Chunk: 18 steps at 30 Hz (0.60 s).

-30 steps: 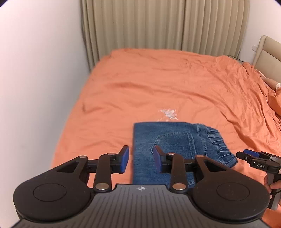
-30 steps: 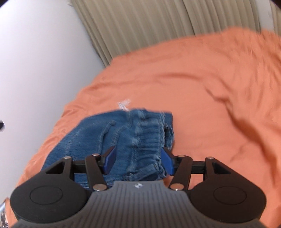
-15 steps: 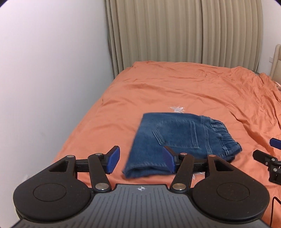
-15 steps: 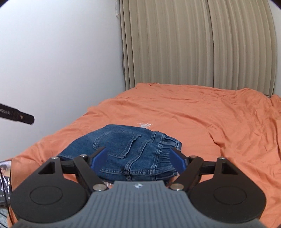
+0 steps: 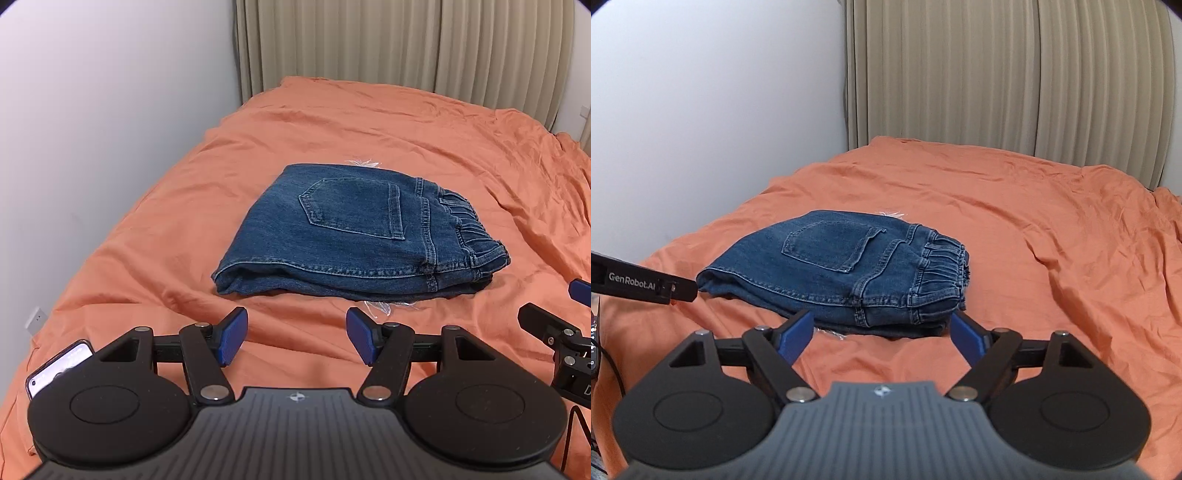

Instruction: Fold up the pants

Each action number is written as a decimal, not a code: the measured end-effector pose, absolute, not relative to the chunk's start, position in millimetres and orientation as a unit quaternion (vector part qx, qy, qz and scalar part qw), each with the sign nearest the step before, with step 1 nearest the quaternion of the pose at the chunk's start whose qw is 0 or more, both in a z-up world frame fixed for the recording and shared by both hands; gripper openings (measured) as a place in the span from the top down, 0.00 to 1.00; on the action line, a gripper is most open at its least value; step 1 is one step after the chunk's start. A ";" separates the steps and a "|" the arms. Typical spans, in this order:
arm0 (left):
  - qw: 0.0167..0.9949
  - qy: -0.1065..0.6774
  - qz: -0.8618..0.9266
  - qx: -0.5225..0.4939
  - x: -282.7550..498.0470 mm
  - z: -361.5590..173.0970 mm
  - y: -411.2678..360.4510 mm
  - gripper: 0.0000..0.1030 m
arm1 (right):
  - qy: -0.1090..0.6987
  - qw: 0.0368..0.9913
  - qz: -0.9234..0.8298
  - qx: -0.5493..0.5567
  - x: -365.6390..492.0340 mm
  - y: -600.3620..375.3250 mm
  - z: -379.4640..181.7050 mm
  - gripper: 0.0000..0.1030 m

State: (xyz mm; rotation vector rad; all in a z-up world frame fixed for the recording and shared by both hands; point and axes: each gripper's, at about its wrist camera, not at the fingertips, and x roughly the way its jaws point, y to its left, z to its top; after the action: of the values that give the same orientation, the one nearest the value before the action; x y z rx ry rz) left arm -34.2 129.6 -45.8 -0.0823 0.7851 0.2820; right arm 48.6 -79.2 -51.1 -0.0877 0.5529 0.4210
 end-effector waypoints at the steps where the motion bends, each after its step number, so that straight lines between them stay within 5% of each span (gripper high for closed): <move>1: 0.914 0.380 0.138 -0.040 -34.3 -45.8 128.8 0.30 | 0.271 0.939 0.207 -0.043 49.7 -78.6 -50.0 0.25; 18: 0.911 0.387 0.136 -0.035 -33.2 -45.9 123.6 0.30 | 0.271 0.938 0.213 -0.036 52.6 -77.8 -48.4 0.23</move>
State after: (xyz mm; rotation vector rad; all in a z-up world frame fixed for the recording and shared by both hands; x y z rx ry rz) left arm -33.2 123.6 -45.9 -0.0715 0.7968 0.2809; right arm 52.6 -77.8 -48.4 -0.0732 0.5528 0.4341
